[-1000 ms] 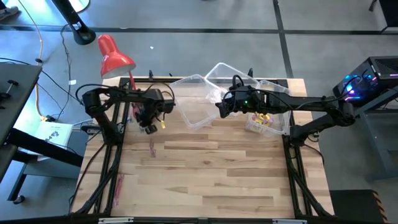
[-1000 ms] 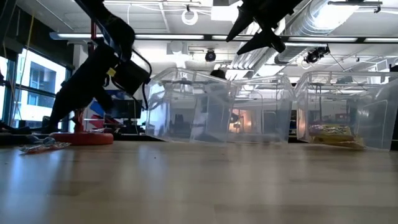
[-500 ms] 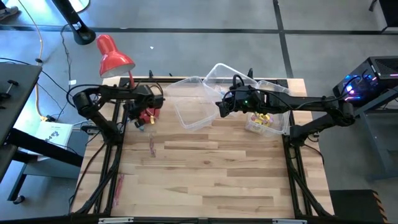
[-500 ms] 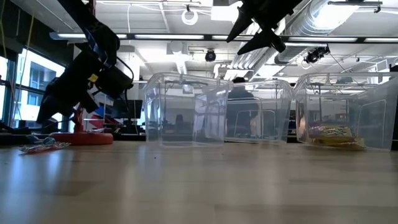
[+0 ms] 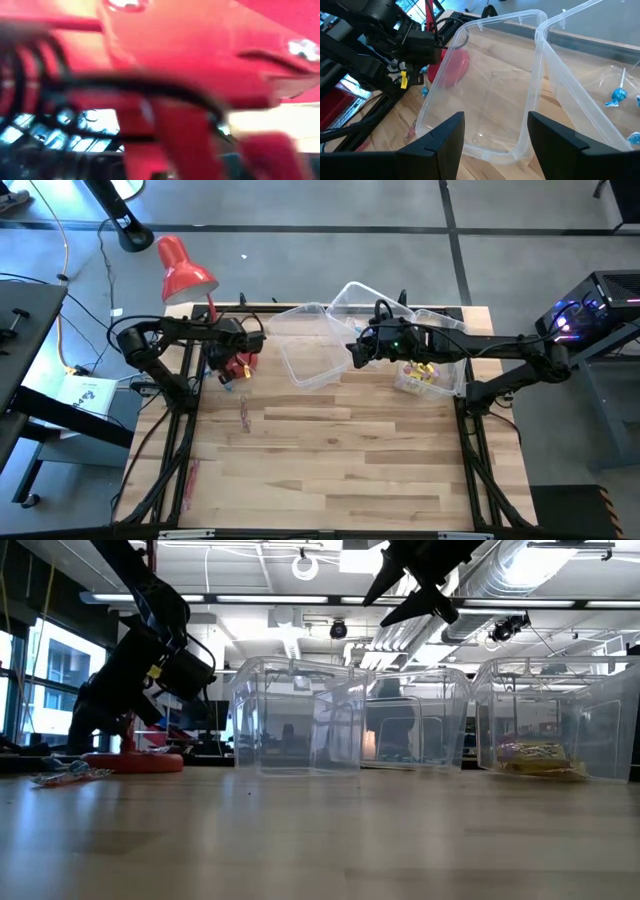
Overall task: Sort candy
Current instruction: Put the blue candy into the center transparent bin
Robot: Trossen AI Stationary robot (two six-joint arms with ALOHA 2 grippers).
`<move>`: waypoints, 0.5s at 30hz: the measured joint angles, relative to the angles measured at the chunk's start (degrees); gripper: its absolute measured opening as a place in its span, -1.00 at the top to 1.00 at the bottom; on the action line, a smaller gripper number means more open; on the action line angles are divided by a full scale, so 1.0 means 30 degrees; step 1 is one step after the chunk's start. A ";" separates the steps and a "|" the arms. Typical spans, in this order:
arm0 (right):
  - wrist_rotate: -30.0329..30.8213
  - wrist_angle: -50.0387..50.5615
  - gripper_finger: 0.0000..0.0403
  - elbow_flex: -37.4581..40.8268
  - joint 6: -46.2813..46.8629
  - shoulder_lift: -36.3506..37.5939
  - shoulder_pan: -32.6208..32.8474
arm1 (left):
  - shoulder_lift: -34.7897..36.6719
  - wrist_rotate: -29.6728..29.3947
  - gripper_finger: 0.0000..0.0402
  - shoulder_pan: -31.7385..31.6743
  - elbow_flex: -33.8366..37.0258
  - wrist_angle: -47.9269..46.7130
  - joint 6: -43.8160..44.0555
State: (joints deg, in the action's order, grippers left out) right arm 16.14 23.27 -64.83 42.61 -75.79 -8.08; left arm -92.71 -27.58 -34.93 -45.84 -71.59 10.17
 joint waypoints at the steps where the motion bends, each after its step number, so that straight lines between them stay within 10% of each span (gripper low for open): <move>1: 0.0000 0.0000 -0.05 0.0000 0.0000 0.0000 0.0000 | 0.0000 0.0240 0.96 0.0069 0.0000 0.0059 -0.0115; 15: 0.0109 -0.0007 -0.05 0.0006 0.0000 0.0000 0.0000 | 0.0555 0.3126 1.00 0.0861 0.0036 0.0003 -0.4966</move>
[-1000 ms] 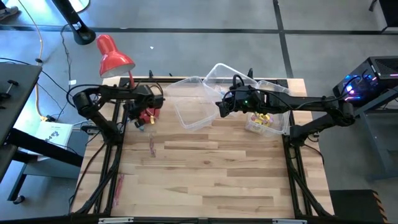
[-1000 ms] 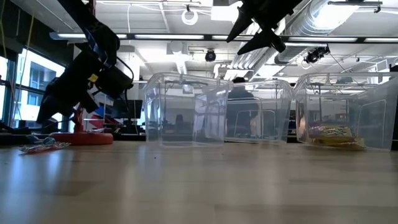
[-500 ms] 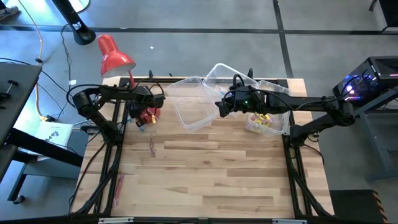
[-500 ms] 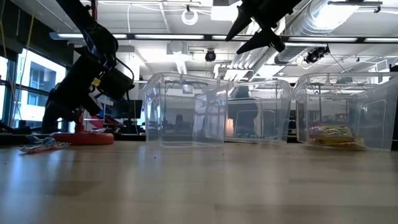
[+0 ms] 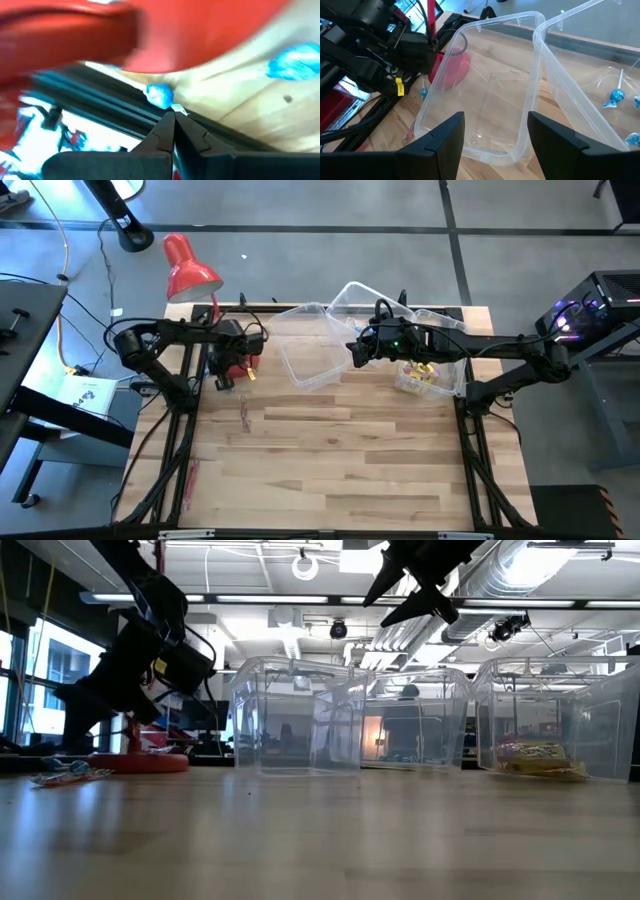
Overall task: Sort candy
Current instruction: Put the blue candy into the center transparent bin
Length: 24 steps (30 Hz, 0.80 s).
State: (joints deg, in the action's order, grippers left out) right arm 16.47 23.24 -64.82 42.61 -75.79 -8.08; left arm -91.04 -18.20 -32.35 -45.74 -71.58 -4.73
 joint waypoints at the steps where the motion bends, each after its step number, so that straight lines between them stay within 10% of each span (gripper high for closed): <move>1: -0.0002 -0.0005 -0.05 0.0000 0.0000 0.0000 0.0000 | 0.0216 -0.0015 1.00 0.0162 0.0000 0.0076 -0.0698; 24: 0.0670 -0.0015 -0.05 0.0000 0.0117 0.0000 0.0109 | 0.5425 -0.2951 1.00 0.0208 0.3875 0.1515 -0.7023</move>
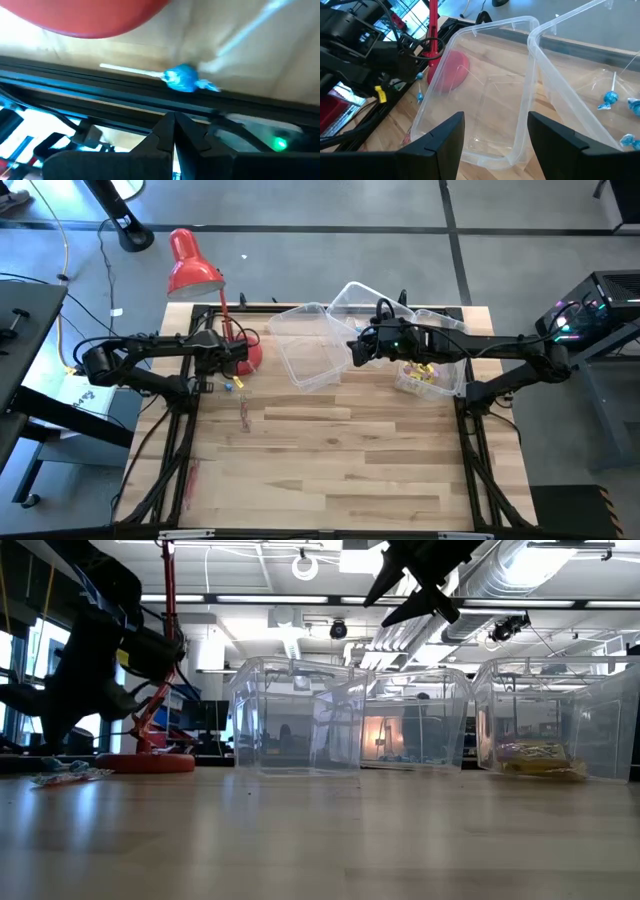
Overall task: Sort candy
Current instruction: Put the blue candy into the center transparent bin
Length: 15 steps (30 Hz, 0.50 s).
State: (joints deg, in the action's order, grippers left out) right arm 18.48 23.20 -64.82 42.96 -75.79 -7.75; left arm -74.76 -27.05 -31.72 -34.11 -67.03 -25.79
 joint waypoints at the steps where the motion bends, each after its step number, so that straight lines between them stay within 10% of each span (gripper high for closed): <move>1: -0.0014 0.0007 -0.05 0.0000 0.0127 0.0000 0.0028 | -0.0018 -0.0338 1.00 -0.0101 0.0178 0.0286 0.0038; 15: -0.0080 0.0015 -0.05 0.0000 0.0583 0.0000 0.0138 | 0.0001 0.0256 1.00 -0.0671 0.1643 0.3767 0.0446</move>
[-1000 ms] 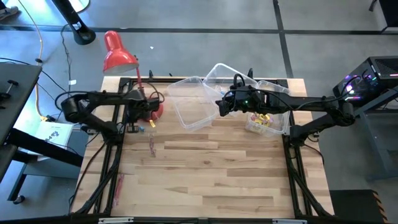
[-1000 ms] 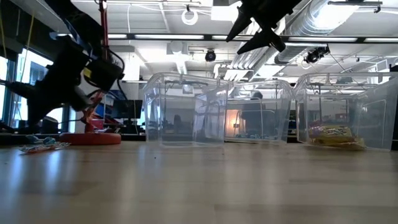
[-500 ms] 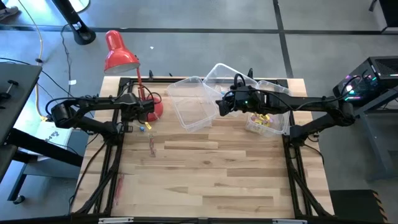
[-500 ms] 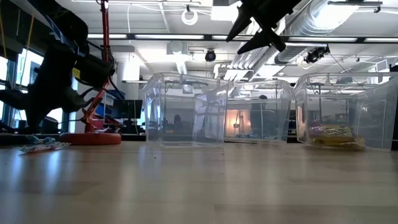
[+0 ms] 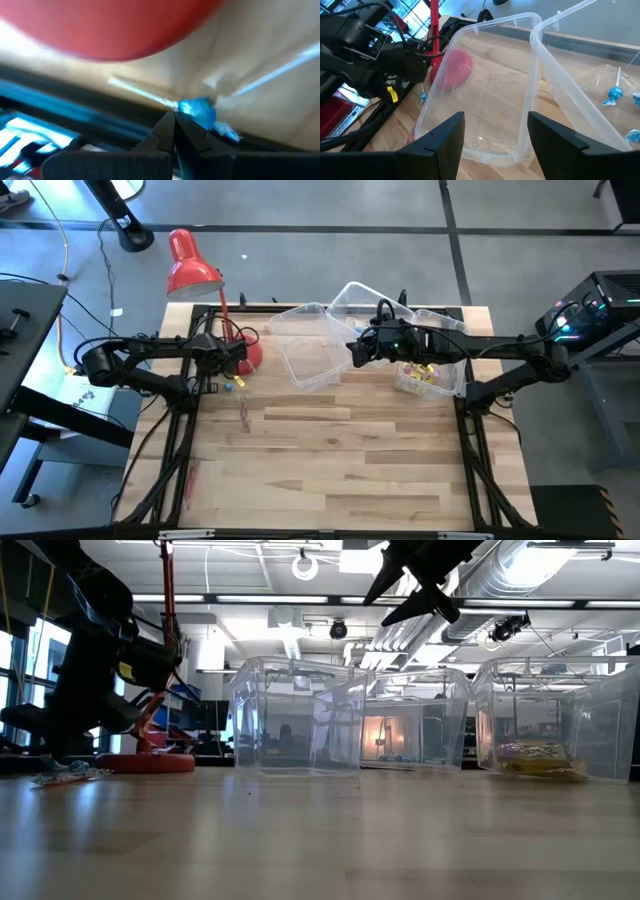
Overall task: Sort candy
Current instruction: Put the blue candy into the center transparent bin
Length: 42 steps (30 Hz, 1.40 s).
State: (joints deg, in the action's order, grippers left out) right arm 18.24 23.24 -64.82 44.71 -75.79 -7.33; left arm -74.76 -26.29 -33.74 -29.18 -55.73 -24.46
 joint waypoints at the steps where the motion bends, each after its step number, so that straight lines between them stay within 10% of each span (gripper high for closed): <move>1: 0.0000 0.0000 -0.05 0.0000 -0.0015 -0.0001 0.0000 | 0.0000 0.0644 1.00 0.0000 -0.0038 0.0017 -0.0076; 28: 0.0006 0.0007 -0.05 0.0000 -0.0100 0.0000 0.0000 | -0.0022 1.0689 1.00 0.4026 -0.2215 0.2098 -0.1185; 42: 0.0007 0.0007 -0.05 0.0000 -0.0707 -0.0005 0.0000 | -0.0015 0.8502 1.00 0.6947 -0.5208 0.0847 0.1970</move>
State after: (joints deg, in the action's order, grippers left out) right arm 18.26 23.27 -64.82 42.59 -75.80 -7.33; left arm -74.81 -0.78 -12.90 -44.81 -53.19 -18.54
